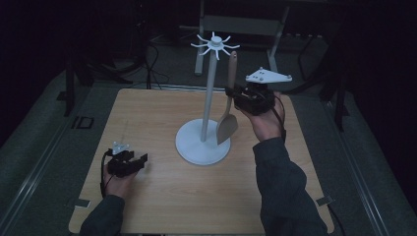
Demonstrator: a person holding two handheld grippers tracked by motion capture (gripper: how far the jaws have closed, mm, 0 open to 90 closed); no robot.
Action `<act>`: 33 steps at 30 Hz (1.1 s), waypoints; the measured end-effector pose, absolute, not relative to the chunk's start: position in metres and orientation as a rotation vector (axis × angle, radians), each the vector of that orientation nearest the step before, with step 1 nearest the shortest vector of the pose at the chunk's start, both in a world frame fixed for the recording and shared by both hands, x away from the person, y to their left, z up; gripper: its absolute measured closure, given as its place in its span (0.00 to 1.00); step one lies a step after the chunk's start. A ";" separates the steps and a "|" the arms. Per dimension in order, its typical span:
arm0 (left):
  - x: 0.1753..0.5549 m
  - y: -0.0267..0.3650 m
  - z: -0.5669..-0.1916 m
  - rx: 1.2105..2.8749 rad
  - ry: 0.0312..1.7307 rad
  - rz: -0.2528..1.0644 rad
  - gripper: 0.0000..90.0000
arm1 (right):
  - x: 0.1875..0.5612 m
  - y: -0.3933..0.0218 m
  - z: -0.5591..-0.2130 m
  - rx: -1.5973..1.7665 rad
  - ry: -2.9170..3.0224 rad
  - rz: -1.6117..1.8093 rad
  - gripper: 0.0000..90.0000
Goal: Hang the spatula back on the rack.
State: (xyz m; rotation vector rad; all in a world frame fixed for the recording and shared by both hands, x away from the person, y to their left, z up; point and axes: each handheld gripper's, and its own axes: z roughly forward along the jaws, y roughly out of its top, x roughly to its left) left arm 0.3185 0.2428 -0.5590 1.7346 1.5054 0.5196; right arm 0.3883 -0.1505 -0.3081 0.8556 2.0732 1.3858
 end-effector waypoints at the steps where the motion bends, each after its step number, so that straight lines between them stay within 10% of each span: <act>1: 0.318 0.243 -0.559 1.735 1.506 0.520 0.45 | 0.389 -0.150 -0.309 0.856 2.076 1.382 0.84; 6: 0.318 0.243 -0.559 1.733 1.506 0.520 0.45 | 0.393 -0.146 -0.312 0.856 2.074 1.387 0.81; 11: 0.318 0.243 -0.559 1.734 1.506 0.520 0.45 | 0.390 -0.150 -0.318 0.870 2.035 1.370 0.51; 17: 0.319 0.242 -0.559 1.737 1.507 0.521 0.45 | 0.386 -0.157 -0.328 0.893 2.039 1.365 0.38; 33: 0.319 0.241 -0.560 1.738 1.505 0.521 0.44 | 0.354 -0.186 -0.369 0.920 2.083 1.289 0.32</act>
